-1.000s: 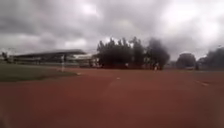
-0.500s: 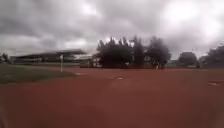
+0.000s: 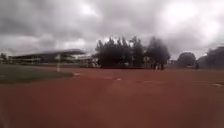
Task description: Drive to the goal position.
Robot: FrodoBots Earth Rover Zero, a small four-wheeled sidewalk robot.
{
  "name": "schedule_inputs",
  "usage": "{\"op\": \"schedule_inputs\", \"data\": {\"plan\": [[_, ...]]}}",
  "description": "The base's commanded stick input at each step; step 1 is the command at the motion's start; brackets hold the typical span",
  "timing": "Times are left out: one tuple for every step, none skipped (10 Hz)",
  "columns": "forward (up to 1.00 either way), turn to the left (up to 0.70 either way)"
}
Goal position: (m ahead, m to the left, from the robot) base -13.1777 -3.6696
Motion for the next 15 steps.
{"op": "schedule_inputs", "data": {"plan": [[0.7, 0.0], [0.7, 0.0], [0.7, 0.0], [0.7, 0.0], [0.7, 0.0], [0.7, 0.0], [0.7, 0.0], [0.7, 0.0], [0.7, 0.0], [0.7, -0.2], [0.7, -0.35], [0.7, -0.35], [0.7, -0.35], [0.7, -0.35], [0.7, -0.34]]}}
